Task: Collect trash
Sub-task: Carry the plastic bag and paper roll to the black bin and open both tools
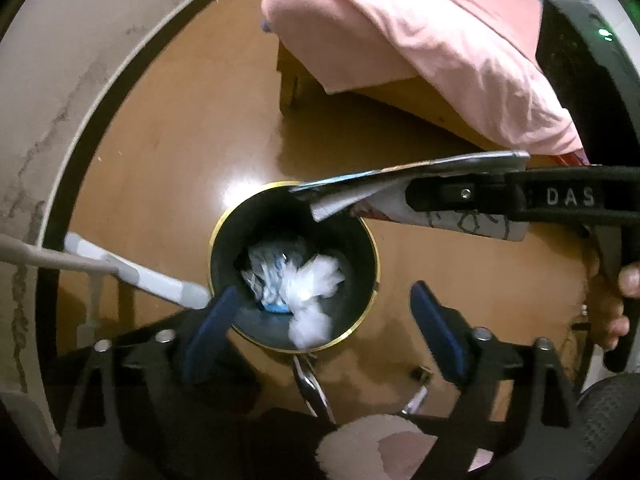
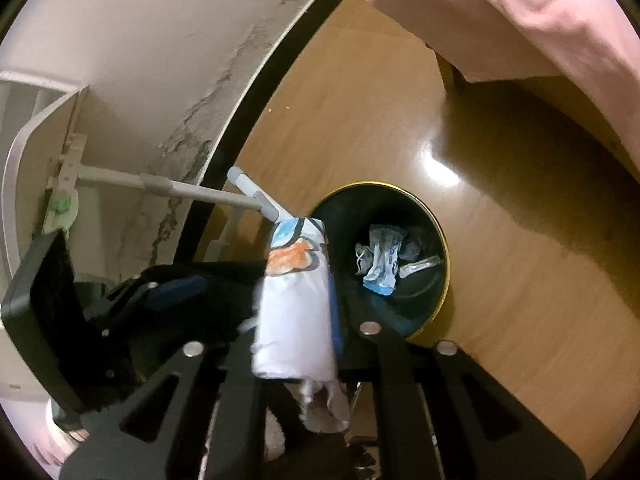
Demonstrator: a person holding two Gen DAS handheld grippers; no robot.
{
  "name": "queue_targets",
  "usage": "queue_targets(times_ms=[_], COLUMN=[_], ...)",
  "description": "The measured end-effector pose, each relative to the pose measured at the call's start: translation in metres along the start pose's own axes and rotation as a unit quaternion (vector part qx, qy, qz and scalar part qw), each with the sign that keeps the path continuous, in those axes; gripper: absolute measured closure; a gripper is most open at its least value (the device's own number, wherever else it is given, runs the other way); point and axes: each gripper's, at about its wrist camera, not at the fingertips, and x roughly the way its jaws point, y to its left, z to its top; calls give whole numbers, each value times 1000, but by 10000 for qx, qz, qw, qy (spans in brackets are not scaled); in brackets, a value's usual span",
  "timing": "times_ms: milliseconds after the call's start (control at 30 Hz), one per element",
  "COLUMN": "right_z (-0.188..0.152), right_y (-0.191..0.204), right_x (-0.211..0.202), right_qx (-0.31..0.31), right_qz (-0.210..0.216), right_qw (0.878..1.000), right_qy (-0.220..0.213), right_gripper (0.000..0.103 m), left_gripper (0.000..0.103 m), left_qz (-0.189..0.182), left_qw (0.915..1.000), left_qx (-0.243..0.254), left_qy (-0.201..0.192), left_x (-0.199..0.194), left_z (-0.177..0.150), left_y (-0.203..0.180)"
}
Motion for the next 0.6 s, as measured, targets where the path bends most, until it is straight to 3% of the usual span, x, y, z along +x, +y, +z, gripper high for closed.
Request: queue_targets(times_ms=[33,67,100,333,467,533,600], right_z=[1,1,1,2,7,8,9], right_y=[-2,-3,-3,4,8,16,37], right_x=[0,-1,-4,-11,-39,-62,-94], right_qx=[61,122,132,78,97,0,-318], right_qz=[-26,11,36,124,99,-185,-1070], right_qw=[10000,9999,9998,9998,9987,9957,9789], right_qy=[17,-31,-107,-115,-492,-907,-1709], right_gripper=[58,20,11,11,11,11,11], left_gripper=[17,16,16,15,15,15,15], left_qz=[8,-6,-17,3,25,233,435], left_qw=[10000,10000,10000,9984,9925,9859,9779], left_qx=[37,61,73,345,794,985,962], left_qy=[-7,-8,-25,-447,-923,-1332,-1806], left_x=[-1,-3,-4,-39,-83,-120,-157], left_z=[0,1,2,0,1,-1,-3], left_y=[-1,-2,-3,-23,-41,-45,-42])
